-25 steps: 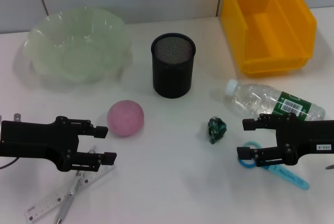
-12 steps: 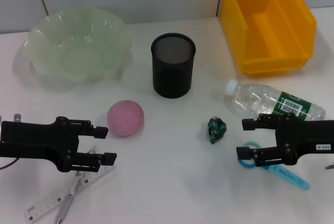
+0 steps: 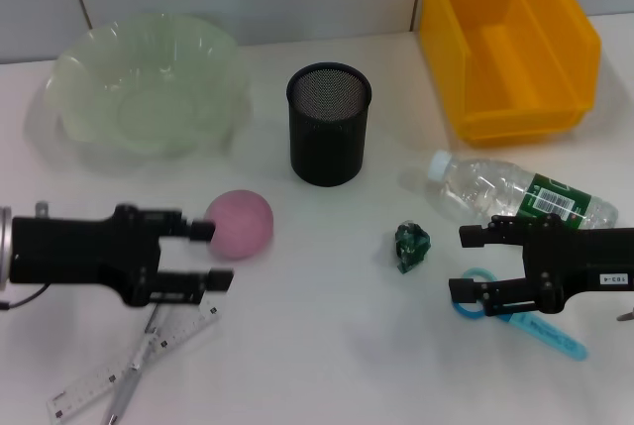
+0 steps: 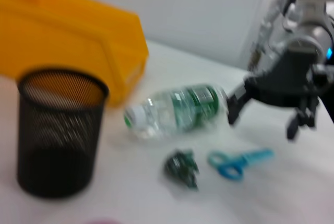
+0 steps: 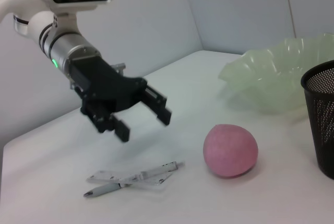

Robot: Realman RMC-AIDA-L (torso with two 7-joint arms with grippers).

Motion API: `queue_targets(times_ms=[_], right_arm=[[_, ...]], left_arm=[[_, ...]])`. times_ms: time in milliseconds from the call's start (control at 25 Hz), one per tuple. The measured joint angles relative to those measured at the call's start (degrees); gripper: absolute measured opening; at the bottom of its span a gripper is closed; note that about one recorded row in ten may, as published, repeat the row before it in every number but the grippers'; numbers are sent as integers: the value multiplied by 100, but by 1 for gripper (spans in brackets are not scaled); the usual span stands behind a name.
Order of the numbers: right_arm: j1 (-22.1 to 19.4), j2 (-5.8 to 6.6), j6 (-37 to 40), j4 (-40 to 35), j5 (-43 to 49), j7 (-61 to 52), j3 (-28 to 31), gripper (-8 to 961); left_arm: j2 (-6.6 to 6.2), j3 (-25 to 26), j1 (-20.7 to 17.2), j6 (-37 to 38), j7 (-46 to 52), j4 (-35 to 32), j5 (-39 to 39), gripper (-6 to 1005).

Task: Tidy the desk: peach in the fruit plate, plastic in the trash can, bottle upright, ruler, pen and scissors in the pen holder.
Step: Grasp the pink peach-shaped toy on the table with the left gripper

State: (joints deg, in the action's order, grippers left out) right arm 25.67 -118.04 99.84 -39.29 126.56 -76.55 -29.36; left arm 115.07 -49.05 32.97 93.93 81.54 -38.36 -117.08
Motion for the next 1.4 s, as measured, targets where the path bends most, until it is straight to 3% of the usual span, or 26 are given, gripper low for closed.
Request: queue_targets(times_ms=[160, 200, 280, 640, 720, 800, 880, 920, 1000, 1400], right_arm=[[0, 0, 0, 0, 0, 0, 0, 838], [0, 0, 0, 0, 0, 1, 1, 838], [0, 0, 0, 0, 0, 2, 0, 838], [-1, 0, 0, 0, 0, 1, 0, 838], [-1, 0, 0, 0, 0, -3, 0, 838], [-1, 0, 0, 0, 0, -8, 0, 838], [-1, 0, 0, 0, 0, -8, 0, 838], [-1, 0, -1, 0, 0, -9, 0, 838], [0, 0, -4, 0, 0, -10, 0, 838], [7, 17, -9, 0, 0, -27, 0, 838]], left_arm=[[67, 118, -6, -15, -101, -64, 2, 701], [257, 367, -36, -95, -332, -305, 4, 700], [334, 418, -43, -277, -463, -459, 42, 699], [350, 259, 121, -791, -695, -427, 136, 693], [353, 133, 156, -894, -713, -423, 138, 691], [358, -513, 244, -1335, -660, -418, 141, 690], [358, -614, 258, -1408, -650, -418, 141, 688], [358, -995, 303, -1726, -563, -417, 143, 688], [358, -1221, 321, -1910, -488, -417, 142, 686], [345, -1817, 365, -2516, -342, -418, 89, 680]])
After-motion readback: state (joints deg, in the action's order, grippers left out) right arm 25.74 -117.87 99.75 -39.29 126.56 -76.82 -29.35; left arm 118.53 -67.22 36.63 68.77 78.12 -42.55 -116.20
